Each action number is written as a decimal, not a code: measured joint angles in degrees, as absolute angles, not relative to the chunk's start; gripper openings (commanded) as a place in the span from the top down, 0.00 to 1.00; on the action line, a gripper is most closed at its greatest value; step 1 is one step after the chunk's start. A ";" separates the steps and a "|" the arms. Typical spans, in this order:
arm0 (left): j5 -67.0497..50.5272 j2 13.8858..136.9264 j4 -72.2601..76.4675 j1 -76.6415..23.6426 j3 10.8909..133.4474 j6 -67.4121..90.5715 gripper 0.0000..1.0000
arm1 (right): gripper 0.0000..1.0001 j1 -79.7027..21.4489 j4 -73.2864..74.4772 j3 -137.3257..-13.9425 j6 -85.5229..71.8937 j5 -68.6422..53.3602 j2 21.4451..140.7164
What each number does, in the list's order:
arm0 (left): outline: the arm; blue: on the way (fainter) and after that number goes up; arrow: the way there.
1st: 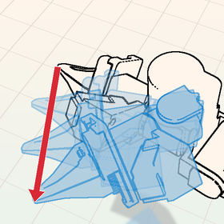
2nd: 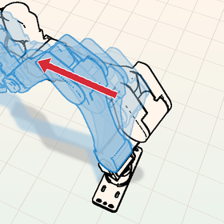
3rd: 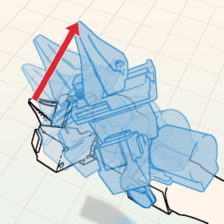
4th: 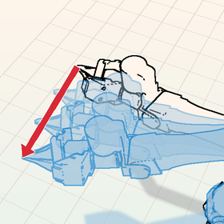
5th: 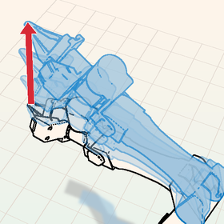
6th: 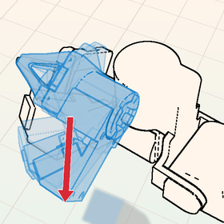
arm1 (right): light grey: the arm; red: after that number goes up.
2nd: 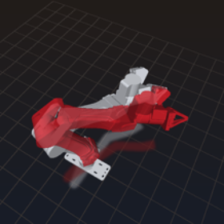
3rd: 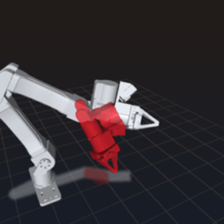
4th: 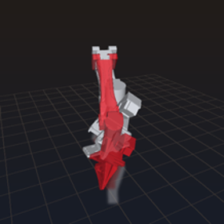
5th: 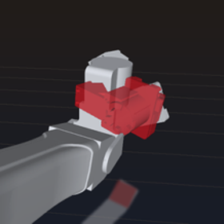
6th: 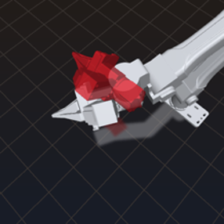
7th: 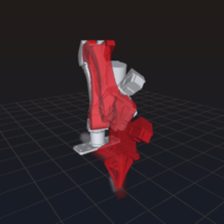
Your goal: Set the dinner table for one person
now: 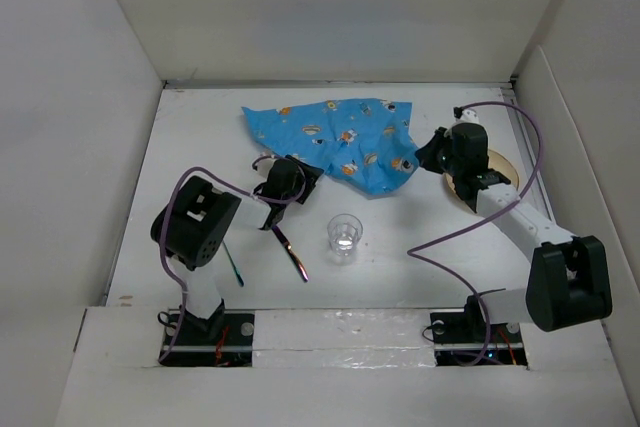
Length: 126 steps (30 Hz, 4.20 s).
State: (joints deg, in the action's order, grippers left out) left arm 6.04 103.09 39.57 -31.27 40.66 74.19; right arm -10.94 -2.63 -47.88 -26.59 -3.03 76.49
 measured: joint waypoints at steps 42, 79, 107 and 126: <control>4.47 92.25 46.09 -21.02 39.99 71.99 1.00 | 1.00 -11.33 -1.45 -48.71 -26.63 -3.33 73.82; -18.11 88.77 20.67 7.16 76.71 55.37 1.00 | 1.00 -7.99 13.98 -99.07 -24.62 -7.73 93.36; -10.70 76.18 36.14 7.25 20.40 57.84 1.00 | 1.00 -3.81 -7.03 -36.29 -28.49 -11.14 76.40; -6.00 64.31 27.00 7.25 13.76 50.59 1.00 | 1.00 -2.04 -6.66 -28.84 -28.49 -9.21 72.10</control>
